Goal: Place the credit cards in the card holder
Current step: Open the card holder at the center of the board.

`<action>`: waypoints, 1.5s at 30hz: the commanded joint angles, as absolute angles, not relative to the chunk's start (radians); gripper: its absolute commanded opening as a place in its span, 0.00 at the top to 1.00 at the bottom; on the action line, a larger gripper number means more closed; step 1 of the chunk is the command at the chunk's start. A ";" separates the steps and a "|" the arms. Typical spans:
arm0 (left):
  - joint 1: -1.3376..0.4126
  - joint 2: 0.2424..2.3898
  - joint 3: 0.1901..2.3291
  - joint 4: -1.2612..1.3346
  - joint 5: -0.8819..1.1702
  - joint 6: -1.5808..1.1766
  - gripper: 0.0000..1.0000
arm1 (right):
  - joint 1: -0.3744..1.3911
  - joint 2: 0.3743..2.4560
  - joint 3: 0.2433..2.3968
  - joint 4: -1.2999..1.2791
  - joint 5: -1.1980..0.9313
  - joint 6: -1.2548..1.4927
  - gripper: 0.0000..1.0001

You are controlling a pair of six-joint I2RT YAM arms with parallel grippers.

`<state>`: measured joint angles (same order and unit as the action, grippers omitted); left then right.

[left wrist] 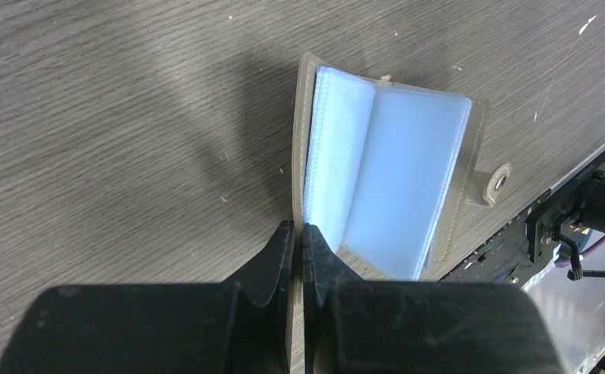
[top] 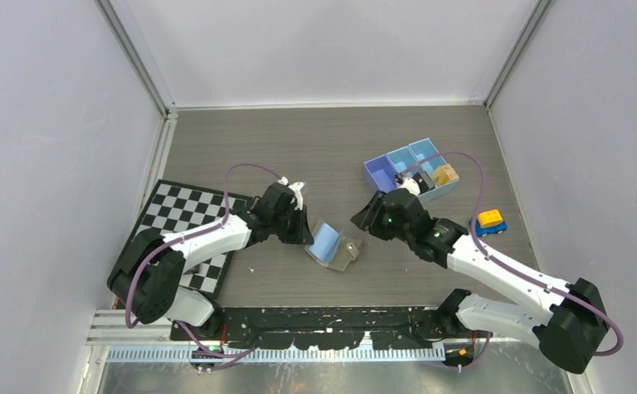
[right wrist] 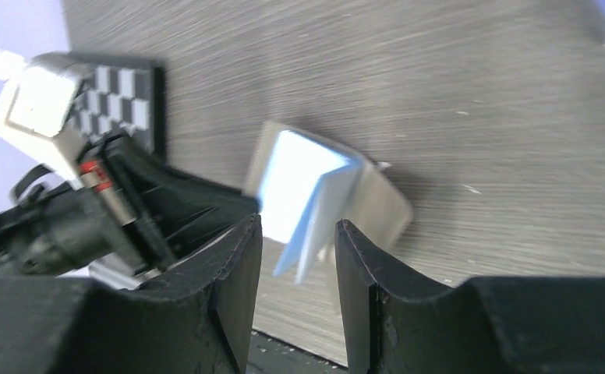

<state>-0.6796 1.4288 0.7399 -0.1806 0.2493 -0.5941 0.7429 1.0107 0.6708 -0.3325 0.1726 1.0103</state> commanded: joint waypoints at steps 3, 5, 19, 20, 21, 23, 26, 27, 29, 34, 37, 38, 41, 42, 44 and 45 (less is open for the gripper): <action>-0.683 1.383 0.717 -0.133 0.258 -0.611 1.00 | 0.822 1.127 0.779 -0.159 0.059 0.924 0.57; -0.683 1.385 0.716 -0.129 0.265 -0.615 1.00 | 0.837 1.185 0.791 -0.103 0.027 0.930 0.59; -0.683 1.380 0.697 -0.088 0.289 -0.636 1.00 | 0.858 1.431 0.769 0.026 -0.062 0.955 0.67; -0.684 1.374 0.695 -0.086 0.286 -0.637 1.00 | 0.859 1.424 0.771 -0.019 -0.035 0.950 0.67; -0.683 1.363 0.693 -0.083 0.285 -0.639 1.00 | 0.859 1.417 0.773 -0.058 -0.012 0.945 0.67; -0.683 1.348 0.687 -0.073 0.285 -0.643 1.00 | 0.859 1.405 0.774 -0.130 0.054 0.936 0.67; -0.683 1.335 0.688 -0.073 0.296 -0.654 1.00 | 0.857 1.395 0.776 -0.226 0.125 0.940 0.67; -0.684 1.335 0.692 -0.078 0.302 -0.655 1.00 | 0.856 1.393 0.777 -0.256 0.143 0.942 0.69; -0.684 1.331 0.698 -0.081 0.313 -0.659 1.00 | 0.840 1.378 0.772 -0.310 0.159 0.954 0.70; -0.686 1.329 0.715 -0.110 0.273 -0.631 1.00 | 0.774 1.239 0.731 -0.360 0.162 0.960 0.61; -0.704 1.322 0.734 -0.136 0.250 -0.616 1.00 | 0.747 1.169 0.730 -0.390 0.159 0.955 0.54; -0.716 1.320 0.738 -0.136 0.238 -0.615 1.00 | 0.746 1.152 0.732 -0.391 0.156 0.954 0.53; -0.757 1.315 0.760 -0.151 0.191 -0.615 1.00 | 0.744 1.120 0.743 -0.376 0.129 0.948 0.52; -0.770 1.313 0.770 -0.160 0.172 -0.613 1.00 | 0.745 1.114 0.744 -0.362 0.112 0.947 0.51; -0.799 1.313 0.787 -0.176 0.131 -0.610 1.00 | 0.745 1.103 0.735 -0.311 0.068 0.954 0.52; -0.810 1.313 0.794 -0.182 0.114 -0.610 1.00 | 0.746 1.100 0.729 -0.284 0.047 0.958 0.52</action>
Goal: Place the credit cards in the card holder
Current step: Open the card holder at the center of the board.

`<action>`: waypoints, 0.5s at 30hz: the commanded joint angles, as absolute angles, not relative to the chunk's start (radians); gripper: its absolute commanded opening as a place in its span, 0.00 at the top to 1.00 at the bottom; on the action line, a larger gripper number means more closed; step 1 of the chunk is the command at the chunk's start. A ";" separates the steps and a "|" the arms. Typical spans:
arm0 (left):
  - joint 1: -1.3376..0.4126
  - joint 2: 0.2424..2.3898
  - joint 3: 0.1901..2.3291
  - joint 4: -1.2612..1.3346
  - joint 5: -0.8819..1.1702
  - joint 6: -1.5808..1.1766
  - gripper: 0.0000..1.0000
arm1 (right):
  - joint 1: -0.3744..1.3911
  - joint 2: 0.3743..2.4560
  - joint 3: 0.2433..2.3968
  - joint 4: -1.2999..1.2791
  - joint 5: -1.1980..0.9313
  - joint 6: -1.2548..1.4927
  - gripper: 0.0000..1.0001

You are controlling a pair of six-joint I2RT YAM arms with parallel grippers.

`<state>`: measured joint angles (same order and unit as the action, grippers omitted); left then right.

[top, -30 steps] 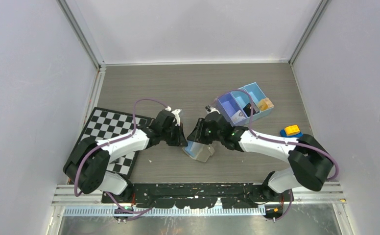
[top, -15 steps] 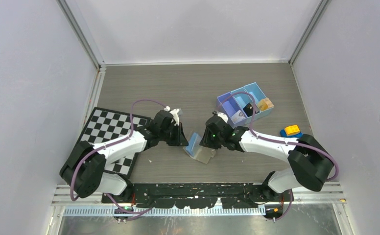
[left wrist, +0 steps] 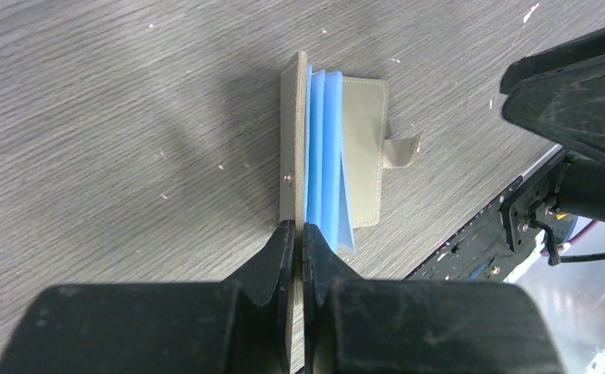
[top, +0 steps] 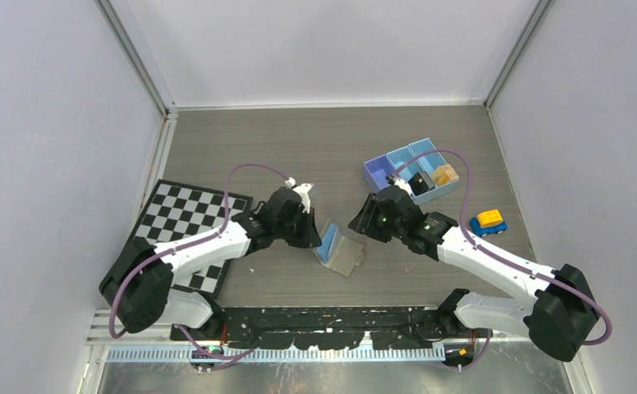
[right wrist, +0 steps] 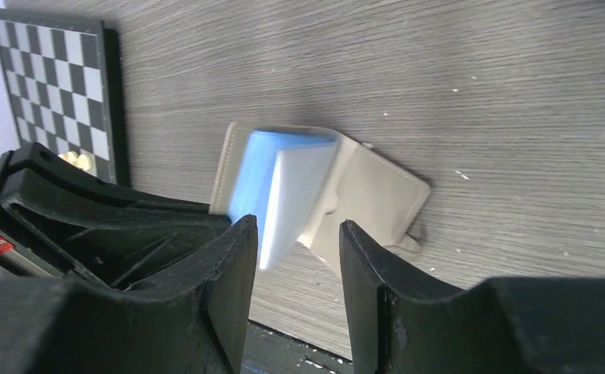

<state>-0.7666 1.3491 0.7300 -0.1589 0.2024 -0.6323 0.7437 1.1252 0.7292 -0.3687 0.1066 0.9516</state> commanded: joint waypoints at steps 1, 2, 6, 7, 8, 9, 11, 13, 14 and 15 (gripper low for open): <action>-0.821 1.315 0.799 -0.187 0.100 -0.609 1.00 | 0.749 1.100 0.725 -0.250 0.034 0.964 0.52; -0.829 1.316 0.802 -0.187 0.089 -0.611 1.00 | 0.753 1.104 0.722 -0.230 0.022 0.970 0.51; -0.847 1.325 0.806 -0.186 0.075 -0.626 1.00 | 0.783 1.147 0.730 -0.187 0.014 0.982 0.54; -0.850 1.327 0.805 -0.183 0.077 -0.629 1.00 | 0.792 1.160 0.731 -0.172 0.014 0.987 0.56; -0.851 1.328 0.804 -0.178 0.077 -0.635 1.00 | 0.803 1.172 0.733 -0.154 0.014 0.994 0.57; -0.852 1.330 0.800 -0.175 0.077 -0.640 1.00 | 0.813 1.187 0.736 -0.139 0.014 1.002 0.59; -0.851 1.332 0.796 -0.168 0.075 -0.648 1.00 | 0.828 1.217 0.738 -0.136 0.025 1.020 0.62; -0.852 1.336 0.792 -0.166 0.070 -0.655 1.00 | 0.831 1.254 0.739 -0.152 0.044 1.036 0.66; -0.852 1.338 0.789 -0.168 0.067 -0.658 1.00 | 0.833 1.280 0.737 -0.160 0.053 1.044 0.67; -0.851 1.339 0.787 -0.168 0.062 -0.660 1.00 | 0.832 1.297 0.731 -0.166 0.059 1.050 0.68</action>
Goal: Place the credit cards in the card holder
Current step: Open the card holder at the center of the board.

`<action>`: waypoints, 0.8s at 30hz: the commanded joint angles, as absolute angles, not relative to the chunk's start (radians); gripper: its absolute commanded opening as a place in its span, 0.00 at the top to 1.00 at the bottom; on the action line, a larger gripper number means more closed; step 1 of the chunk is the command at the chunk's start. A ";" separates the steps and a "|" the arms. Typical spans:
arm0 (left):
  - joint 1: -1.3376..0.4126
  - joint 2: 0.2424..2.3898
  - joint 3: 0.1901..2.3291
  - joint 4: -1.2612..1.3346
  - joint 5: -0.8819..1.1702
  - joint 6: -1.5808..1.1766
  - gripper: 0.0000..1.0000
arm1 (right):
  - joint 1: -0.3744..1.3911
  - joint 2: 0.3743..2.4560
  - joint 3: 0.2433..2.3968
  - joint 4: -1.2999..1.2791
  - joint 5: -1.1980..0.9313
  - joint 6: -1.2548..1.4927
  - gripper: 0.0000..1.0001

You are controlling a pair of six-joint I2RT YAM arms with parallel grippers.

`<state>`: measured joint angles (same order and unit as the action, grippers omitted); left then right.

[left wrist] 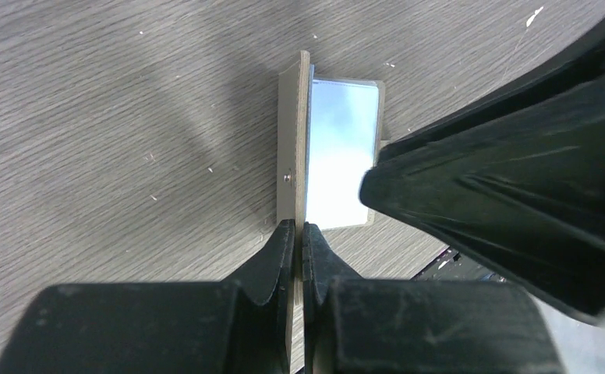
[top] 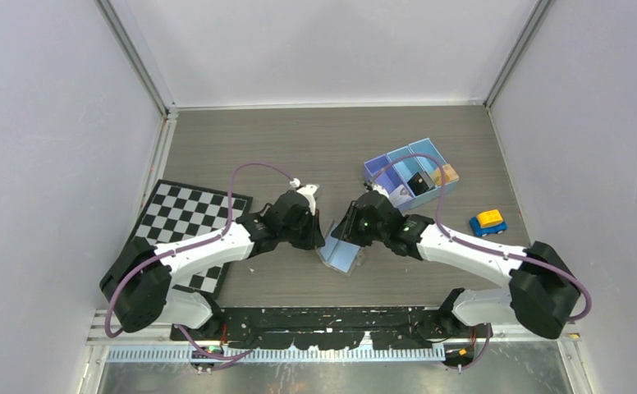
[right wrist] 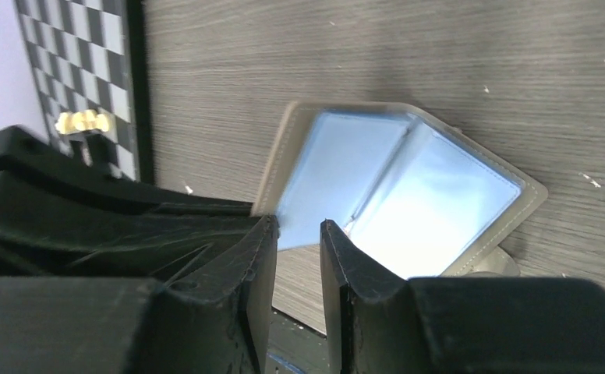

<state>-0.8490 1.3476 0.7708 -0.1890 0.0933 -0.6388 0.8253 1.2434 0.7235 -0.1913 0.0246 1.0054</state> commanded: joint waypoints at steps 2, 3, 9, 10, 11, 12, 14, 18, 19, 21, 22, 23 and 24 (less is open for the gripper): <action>-0.851 1.341 0.779 -0.168 0.055 -0.664 1.00 | 0.832 1.329 0.721 -0.158 0.060 1.056 0.69; -0.851 1.341 0.776 -0.167 0.051 -0.666 1.00 | 0.833 1.347 0.720 -0.153 0.059 1.059 0.69; -0.836 1.370 0.763 -0.172 0.057 -0.679 1.00 | 0.833 1.448 0.726 -0.149 0.055 1.043 0.71; -0.829 1.378 0.761 -0.176 0.060 -0.682 0.97 | 0.832 1.462 0.731 -0.154 0.052 1.029 0.71; -0.823 1.382 0.758 -0.178 0.062 -0.685 0.94 | 0.833 1.475 0.736 -0.155 0.050 1.022 0.71; -0.817 1.384 0.755 -0.178 0.064 -0.686 0.91 | 0.832 1.484 0.738 -0.154 0.047 1.015 0.71; -0.808 1.384 0.750 -0.178 0.067 -0.687 0.83 | 0.832 1.500 0.741 -0.141 0.038 1.002 0.70; -0.788 1.377 0.743 -0.179 0.078 -0.684 0.65 | 0.833 1.548 0.769 -0.158 0.029 0.985 0.68; -0.779 1.375 0.739 -0.165 0.094 -0.684 0.61 | 0.833 1.562 0.780 -0.169 0.028 0.979 0.68; -0.766 1.376 0.729 -0.124 0.151 -0.682 0.51 | 0.833 1.583 0.794 -0.182 0.026 0.973 0.67; -0.760 1.378 0.724 -0.098 0.176 -0.679 0.45 | 0.833 1.588 0.797 -0.184 0.024 0.973 0.67; -0.757 1.382 0.721 -0.081 0.194 -0.679 0.43 | 0.833 1.592 0.796 -0.185 0.024 0.973 0.67; -0.755 1.388 0.721 -0.065 0.211 -0.677 0.41 | 0.832 1.595 0.797 -0.185 0.024 0.973 0.67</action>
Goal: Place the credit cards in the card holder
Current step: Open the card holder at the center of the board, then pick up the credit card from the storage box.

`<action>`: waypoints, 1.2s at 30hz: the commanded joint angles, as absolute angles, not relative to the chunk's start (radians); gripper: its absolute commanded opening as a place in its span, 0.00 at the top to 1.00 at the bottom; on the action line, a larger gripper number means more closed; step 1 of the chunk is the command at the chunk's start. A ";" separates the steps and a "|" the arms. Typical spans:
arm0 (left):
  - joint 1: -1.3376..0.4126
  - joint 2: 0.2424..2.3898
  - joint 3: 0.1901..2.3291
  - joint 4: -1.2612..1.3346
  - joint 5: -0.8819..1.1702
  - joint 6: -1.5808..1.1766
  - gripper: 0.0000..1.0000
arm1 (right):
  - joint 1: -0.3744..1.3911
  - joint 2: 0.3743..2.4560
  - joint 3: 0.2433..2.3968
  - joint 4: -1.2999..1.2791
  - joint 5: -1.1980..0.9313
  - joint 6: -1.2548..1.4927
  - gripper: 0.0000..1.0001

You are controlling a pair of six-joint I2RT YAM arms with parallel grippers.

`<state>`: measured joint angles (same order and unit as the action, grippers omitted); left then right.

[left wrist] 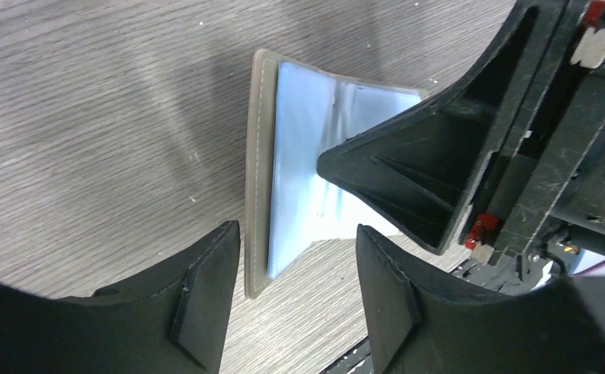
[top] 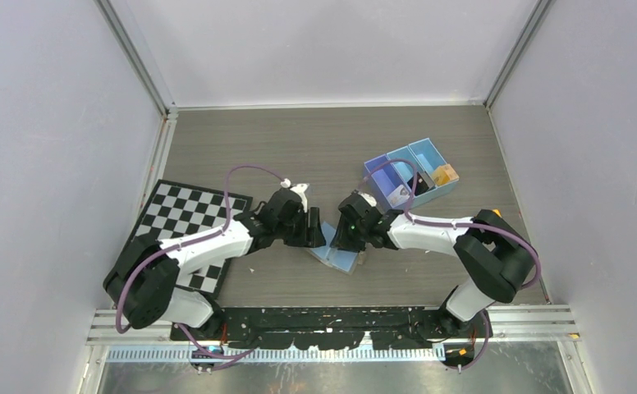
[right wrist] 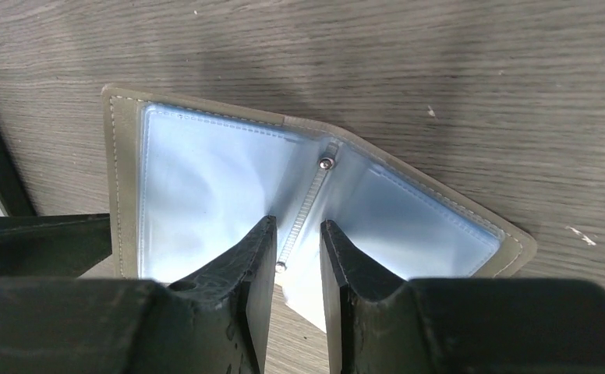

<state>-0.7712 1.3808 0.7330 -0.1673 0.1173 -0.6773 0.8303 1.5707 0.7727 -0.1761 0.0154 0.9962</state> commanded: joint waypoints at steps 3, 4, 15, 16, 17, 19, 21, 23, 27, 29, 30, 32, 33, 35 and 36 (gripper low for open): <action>-0.738 1.417 0.725 -0.049 0.231 -0.671 0.42 | 0.833 1.592 0.797 -0.188 0.029 0.973 0.67; -0.729 1.428 0.725 -0.047 0.233 -0.670 0.45 | 0.833 1.586 0.796 -0.191 0.031 0.973 0.67; -0.680 1.498 0.719 -0.022 0.263 -0.673 0.88 | 0.820 1.465 0.977 -0.454 0.096 0.839 0.51; -0.674 1.497 0.723 -0.026 0.276 -0.673 0.93 | 0.807 1.451 1.010 -0.500 0.099 0.806 0.49; -0.668 1.494 0.728 -0.034 0.285 -0.673 0.96 | 0.785 1.436 1.035 -0.550 0.094 0.782 0.47; -0.652 1.482 0.745 -0.061 0.299 -0.673 0.98 | 0.728 1.410 1.085 -0.620 0.079 0.725 0.42; -0.639 1.466 0.764 -0.087 0.309 -0.673 0.99 | 0.653 1.391 1.135 -0.694 0.080 0.655 0.40; -0.627 1.457 0.792 -0.121 0.315 -0.670 1.00 | 0.571 1.384 1.188 -0.757 0.093 0.577 0.39; -0.600 1.474 0.886 -0.237 0.346 -0.642 1.00 | 0.369 1.410 1.291 -0.782 0.086 0.458 0.38; -0.590 1.490 0.943 -0.297 0.368 -0.625 1.00 | 0.287 1.446 1.353 -0.774 0.056 0.420 0.38; -0.587 1.501 0.971 -0.327 0.379 -0.611 1.00 | 0.248 1.468 1.375 -0.771 0.041 0.405 0.38; -0.584 1.524 1.035 -0.406 0.394 -0.575 1.00 | 0.182 1.505 1.411 -0.772 0.015 0.374 0.38; -0.582 1.537 1.064 -0.449 0.397 -0.554 1.00 | 0.148 1.523 1.415 -0.772 -0.028 0.359 0.38; -0.573 1.561 1.113 -0.502 0.401 -0.510 1.00 | 0.098 1.550 1.414 -0.770 -0.077 0.340 0.38; -0.568 1.572 1.131 -0.526 0.403 -0.489 1.00 | 0.083 1.562 1.411 -0.769 -0.086 0.327 0.38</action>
